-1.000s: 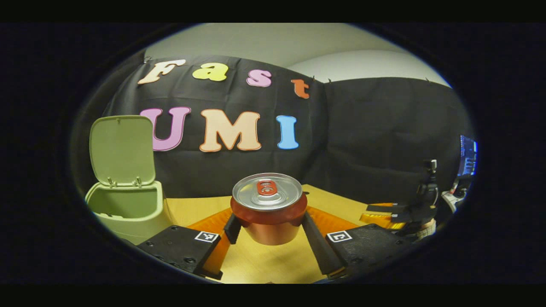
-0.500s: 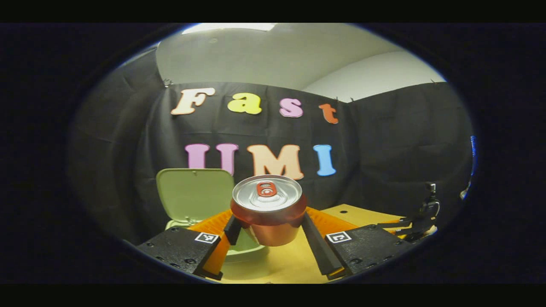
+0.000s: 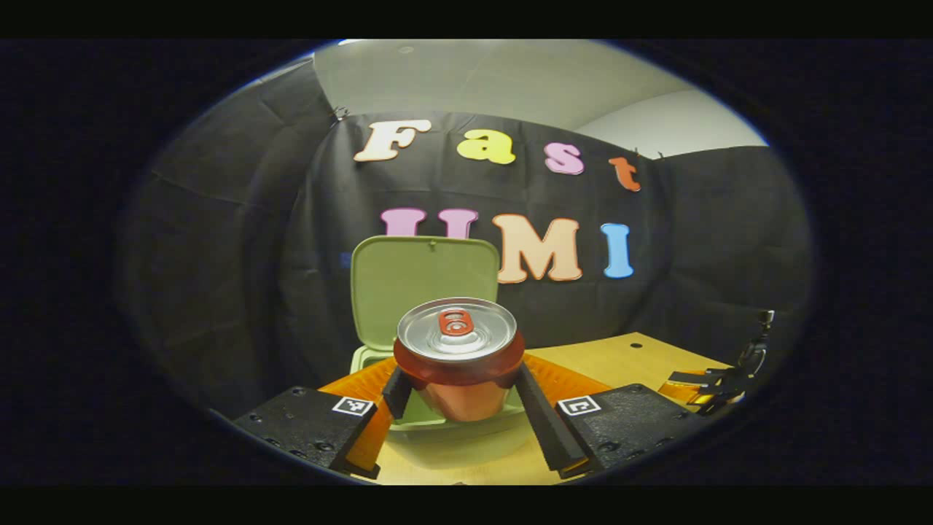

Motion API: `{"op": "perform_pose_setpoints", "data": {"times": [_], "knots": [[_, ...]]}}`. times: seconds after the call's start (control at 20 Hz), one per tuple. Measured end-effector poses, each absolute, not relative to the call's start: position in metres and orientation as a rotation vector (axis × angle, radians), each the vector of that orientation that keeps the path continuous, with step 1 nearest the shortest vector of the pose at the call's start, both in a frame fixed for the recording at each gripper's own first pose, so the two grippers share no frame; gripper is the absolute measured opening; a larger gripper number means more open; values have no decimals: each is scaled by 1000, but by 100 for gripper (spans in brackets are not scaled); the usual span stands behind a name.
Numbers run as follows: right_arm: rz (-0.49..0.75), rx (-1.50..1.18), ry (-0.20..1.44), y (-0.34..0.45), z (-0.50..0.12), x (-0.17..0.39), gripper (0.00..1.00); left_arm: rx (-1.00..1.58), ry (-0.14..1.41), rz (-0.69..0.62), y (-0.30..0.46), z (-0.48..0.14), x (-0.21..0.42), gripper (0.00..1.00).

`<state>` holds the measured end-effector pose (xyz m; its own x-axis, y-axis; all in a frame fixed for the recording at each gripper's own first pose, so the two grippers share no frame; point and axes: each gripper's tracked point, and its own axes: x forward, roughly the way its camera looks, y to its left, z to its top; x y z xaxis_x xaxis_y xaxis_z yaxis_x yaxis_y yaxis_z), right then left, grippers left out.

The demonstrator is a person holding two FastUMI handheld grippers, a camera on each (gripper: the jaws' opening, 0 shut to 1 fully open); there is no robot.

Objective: Press the lid of the desktop garbage bin to open it, pick up the crumpled paper on the desktop and throw it into the bin, then pick up the pop can on the desktop and drop it into the bin, and finally close the garbage bin lid.

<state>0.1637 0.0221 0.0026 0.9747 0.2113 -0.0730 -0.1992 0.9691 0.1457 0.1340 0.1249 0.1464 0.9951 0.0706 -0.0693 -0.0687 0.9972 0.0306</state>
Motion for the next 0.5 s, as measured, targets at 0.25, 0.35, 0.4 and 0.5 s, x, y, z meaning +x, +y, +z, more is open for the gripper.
{"op": "perform_pose_setpoints", "data": {"times": [0.25, 0.35, 0.4, 0.5], "knots": [[207, 138, 98, 21, -3, 166, 91, 59, 106, 134, 145, 138, 143, 76], [191, 132, 82, 14, -2, 167, 91, 65, 126, 134, 143, 132, 149, 77], [186, 133, 75, 10, -2, 166, 91, 67, 134, 133, 142, 129, 151, 77], [186, 133, 79, 8, -3, 166, 90, 67, 151, 138, 143, 125, 155, 77]]}}
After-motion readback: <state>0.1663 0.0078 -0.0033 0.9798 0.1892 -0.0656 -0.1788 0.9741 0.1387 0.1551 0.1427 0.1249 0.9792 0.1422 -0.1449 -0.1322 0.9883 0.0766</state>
